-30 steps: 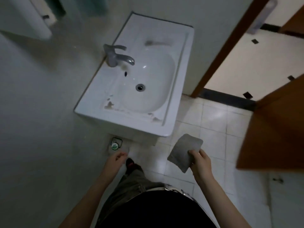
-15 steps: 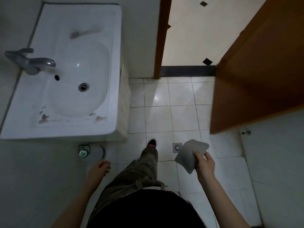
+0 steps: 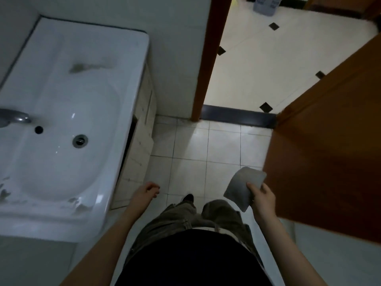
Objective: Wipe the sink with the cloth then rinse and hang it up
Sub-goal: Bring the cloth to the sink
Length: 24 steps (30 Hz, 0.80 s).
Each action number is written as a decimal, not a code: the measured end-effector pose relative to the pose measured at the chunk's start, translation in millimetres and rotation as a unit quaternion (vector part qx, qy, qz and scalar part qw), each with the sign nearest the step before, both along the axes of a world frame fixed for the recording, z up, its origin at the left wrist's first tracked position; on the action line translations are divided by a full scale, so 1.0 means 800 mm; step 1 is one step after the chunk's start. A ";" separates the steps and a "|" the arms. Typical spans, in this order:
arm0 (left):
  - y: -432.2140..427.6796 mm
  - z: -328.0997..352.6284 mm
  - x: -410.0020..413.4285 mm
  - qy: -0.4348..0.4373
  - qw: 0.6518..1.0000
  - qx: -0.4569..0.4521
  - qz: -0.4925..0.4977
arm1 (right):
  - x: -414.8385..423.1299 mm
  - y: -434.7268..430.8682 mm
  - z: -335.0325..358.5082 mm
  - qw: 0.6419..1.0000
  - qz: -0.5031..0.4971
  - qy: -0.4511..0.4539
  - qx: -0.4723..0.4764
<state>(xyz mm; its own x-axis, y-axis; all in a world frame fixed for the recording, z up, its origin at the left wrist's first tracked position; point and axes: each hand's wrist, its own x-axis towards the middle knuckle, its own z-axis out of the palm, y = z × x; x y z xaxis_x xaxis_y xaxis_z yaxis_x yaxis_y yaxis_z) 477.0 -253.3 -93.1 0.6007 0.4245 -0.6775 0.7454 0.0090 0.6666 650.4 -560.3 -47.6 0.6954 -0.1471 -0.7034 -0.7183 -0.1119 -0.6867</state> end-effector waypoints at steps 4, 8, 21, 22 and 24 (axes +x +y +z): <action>0.010 0.030 0.105 -0.046 0.998 0.012 0.049 | 0.114 -0.007 0.011 0.998 0.052 -0.007 -0.019; 0.008 0.033 0.182 -0.063 0.988 0.016 0.141 | 0.246 0.001 0.005 0.991 0.124 -0.010 -0.051; -0.112 0.028 0.269 0.003 0.836 0.011 0.549 | 0.531 0.211 0.016 0.869 0.495 -0.010 -0.005; -0.119 0.028 0.271 0.007 0.819 0.011 0.574 | 0.534 0.236 0.016 0.856 0.517 -0.006 -0.006; -0.127 0.028 0.279 0.012 0.784 0.008 0.620 | 0.534 0.285 0.014 0.832 0.555 -0.009 -0.016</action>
<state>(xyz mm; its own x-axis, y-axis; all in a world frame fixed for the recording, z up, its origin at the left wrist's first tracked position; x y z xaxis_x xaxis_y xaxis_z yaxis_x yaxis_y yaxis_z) 700.3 -355.1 -70.6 -0.2943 0.6808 -0.6708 0.1827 0.7290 0.6597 1077.6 -332.6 -36.4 0.4257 0.5743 -0.6992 -0.1496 -0.7175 -0.6803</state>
